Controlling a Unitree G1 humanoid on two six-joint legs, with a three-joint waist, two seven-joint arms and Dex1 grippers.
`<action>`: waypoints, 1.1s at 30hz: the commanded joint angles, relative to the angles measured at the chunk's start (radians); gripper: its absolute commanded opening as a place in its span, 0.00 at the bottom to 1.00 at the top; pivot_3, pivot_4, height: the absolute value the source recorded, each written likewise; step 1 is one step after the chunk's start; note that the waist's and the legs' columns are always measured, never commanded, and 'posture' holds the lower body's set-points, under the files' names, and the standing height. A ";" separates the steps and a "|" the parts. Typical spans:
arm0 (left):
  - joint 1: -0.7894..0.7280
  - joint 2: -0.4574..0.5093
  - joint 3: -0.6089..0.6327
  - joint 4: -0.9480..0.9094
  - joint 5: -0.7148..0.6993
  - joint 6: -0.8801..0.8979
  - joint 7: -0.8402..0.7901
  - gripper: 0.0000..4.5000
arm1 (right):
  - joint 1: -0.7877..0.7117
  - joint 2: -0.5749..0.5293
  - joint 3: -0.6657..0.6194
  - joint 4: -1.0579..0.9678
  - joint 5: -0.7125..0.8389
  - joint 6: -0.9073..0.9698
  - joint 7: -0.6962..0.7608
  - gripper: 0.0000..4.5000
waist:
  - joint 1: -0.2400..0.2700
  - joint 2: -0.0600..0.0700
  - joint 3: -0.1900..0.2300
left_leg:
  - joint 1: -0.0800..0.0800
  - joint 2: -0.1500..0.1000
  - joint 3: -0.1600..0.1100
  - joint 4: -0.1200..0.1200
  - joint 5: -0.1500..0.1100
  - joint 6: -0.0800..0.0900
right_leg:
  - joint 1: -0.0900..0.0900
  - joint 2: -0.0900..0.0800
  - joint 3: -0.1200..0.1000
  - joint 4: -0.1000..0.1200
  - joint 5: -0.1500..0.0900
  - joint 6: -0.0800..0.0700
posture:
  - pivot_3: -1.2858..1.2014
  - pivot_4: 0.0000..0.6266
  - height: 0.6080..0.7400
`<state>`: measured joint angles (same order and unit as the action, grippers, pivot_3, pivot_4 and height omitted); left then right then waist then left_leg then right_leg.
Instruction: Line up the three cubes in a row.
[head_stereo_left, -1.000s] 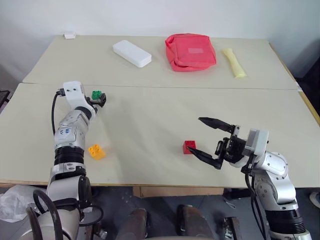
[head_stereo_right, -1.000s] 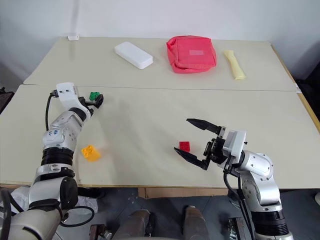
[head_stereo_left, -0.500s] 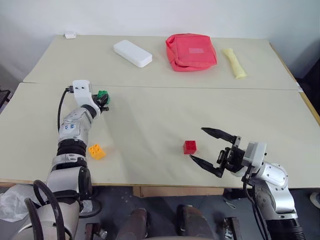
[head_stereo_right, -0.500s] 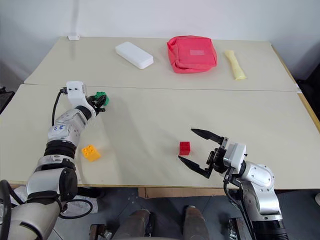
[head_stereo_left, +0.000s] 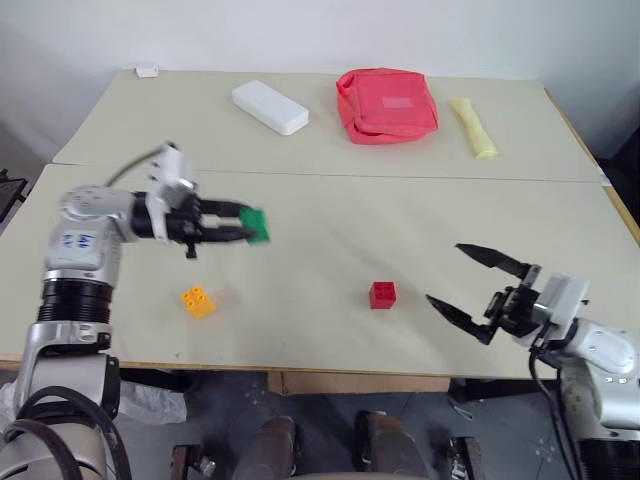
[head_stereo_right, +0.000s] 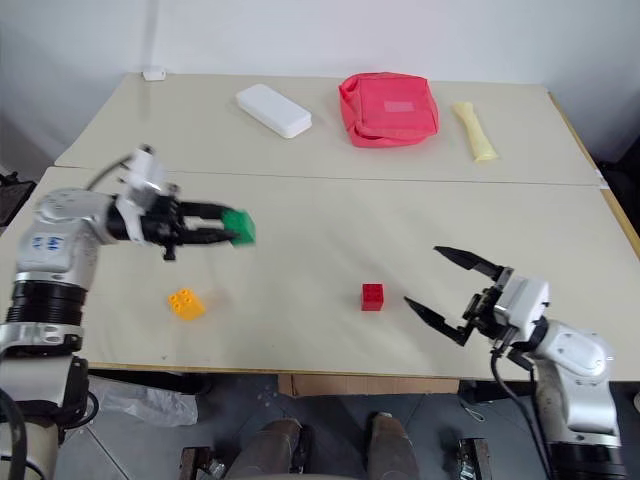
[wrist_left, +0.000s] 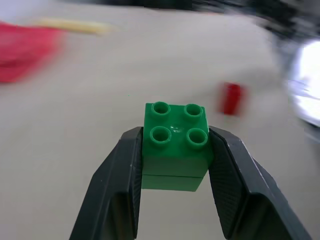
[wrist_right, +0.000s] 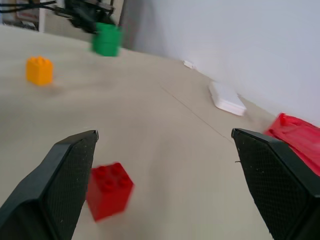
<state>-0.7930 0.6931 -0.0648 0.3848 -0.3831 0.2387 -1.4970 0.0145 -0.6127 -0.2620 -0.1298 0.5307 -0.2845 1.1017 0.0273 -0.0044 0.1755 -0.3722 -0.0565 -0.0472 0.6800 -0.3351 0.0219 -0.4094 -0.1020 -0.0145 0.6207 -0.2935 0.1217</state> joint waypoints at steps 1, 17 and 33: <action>-0.004 -0.081 -0.123 -0.053 0.073 -0.066 -0.025 0.33 | 0.082 -0.047 -0.019 -0.037 0.017 -0.023 0.085 1.00 | 0.002 0.000 0.000 | 0.000 0.000 0.000 0.000 0.000 0.001 | 0.000 0.000 0.000 0.000 0.000 0.000 | 0.52 0.24 1.00; 0.029 -0.236 -0.209 0.020 0.216 -0.151 0.115 0.33 | 0.194 -0.020 -0.015 -0.165 0.004 0.015 -0.016 1.00 | -0.003 0.000 0.000 | 0.000 0.002 0.006 0.001 -0.001 0.002 | -0.002 0.003 0.002 0.001 0.000 0.001 | 0.52 0.24 1.00; 0.017 -0.296 -0.212 0.108 0.257 -0.197 0.164 0.63 | 0.184 -0.117 -0.028 -0.157 0.027 0.100 0.063 1.00 | -0.001 0.000 0.000 | 0.001 0.001 0.005 0.002 -0.001 0.002 | -0.001 0.003 0.002 0.000 0.000 0.001 | 0.52 0.24 1.00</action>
<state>-0.7617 0.3950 -0.2830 0.5016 -0.1150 0.0367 -1.3138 0.2059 -0.7180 -0.2698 -0.2480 0.5334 -0.1957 1.1715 0.0261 -0.0047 0.1756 -0.3716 -0.0554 -0.0422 0.6822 -0.3363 0.0239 -0.4102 -0.0991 -0.0126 0.6214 -0.2931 0.1227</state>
